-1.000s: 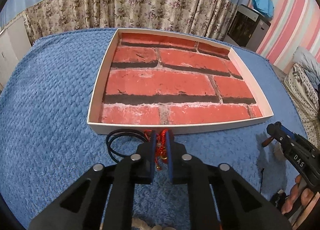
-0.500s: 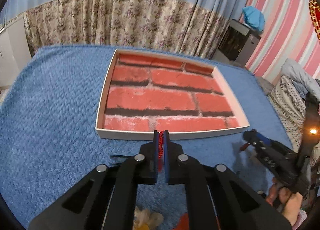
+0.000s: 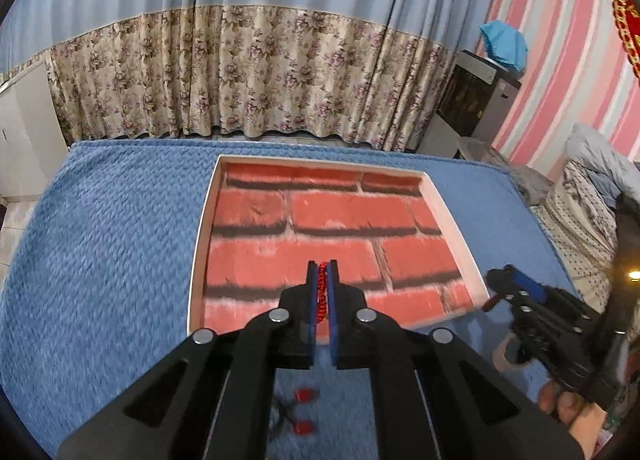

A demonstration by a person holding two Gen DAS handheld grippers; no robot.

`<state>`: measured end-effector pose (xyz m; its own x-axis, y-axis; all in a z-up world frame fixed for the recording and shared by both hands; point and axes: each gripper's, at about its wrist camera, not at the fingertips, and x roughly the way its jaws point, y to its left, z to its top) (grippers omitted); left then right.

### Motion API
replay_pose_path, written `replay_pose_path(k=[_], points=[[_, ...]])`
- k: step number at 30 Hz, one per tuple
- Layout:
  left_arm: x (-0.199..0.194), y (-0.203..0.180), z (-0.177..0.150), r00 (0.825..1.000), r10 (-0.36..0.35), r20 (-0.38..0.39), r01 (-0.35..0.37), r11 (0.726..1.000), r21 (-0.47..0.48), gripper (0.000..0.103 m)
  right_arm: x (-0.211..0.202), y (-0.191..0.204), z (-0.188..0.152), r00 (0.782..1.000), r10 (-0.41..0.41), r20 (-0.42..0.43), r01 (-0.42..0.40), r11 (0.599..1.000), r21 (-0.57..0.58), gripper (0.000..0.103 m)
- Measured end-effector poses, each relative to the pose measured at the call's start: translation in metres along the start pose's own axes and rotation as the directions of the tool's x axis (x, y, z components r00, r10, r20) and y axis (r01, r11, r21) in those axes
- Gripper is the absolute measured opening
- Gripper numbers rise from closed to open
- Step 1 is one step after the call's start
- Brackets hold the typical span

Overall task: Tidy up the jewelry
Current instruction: 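Lower both held items into the brick-lined tray and open both tools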

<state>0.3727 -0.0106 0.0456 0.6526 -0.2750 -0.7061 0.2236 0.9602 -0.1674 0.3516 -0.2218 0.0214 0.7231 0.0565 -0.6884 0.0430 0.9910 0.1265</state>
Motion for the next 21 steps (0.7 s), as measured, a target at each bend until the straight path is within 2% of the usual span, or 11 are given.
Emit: replay_pose_path(k=[4,10,15,21], points=[[0.032,0.009,0.027,0.999,0.030,-0.012,-0.030,1.000,-0.005,0.005,0.016,0.007,0.035,1.000,-0.015,0.012,0.015,1.000,-0.012,0.030],[0.088,0.023,0.062,0.997,0.065,-0.049,-0.066,0.998,-0.020,0.005,0.077,0.008,0.080,0.999,-0.027,-0.035,0.027,1.000,0.007,0.030],[0.140,0.031,0.073,0.989,0.108,-0.098,-0.109,0.994,-0.009,0.005,0.129,0.005,0.095,0.995,-0.056,-0.084,0.056,0.998,-0.007,0.030],[0.184,0.039,0.070,0.980,0.130,-0.154,-0.133,0.991,-0.009,0.005,0.167,0.002,0.094,0.989,-0.087,-0.123,0.085,0.996,-0.027,0.029]])
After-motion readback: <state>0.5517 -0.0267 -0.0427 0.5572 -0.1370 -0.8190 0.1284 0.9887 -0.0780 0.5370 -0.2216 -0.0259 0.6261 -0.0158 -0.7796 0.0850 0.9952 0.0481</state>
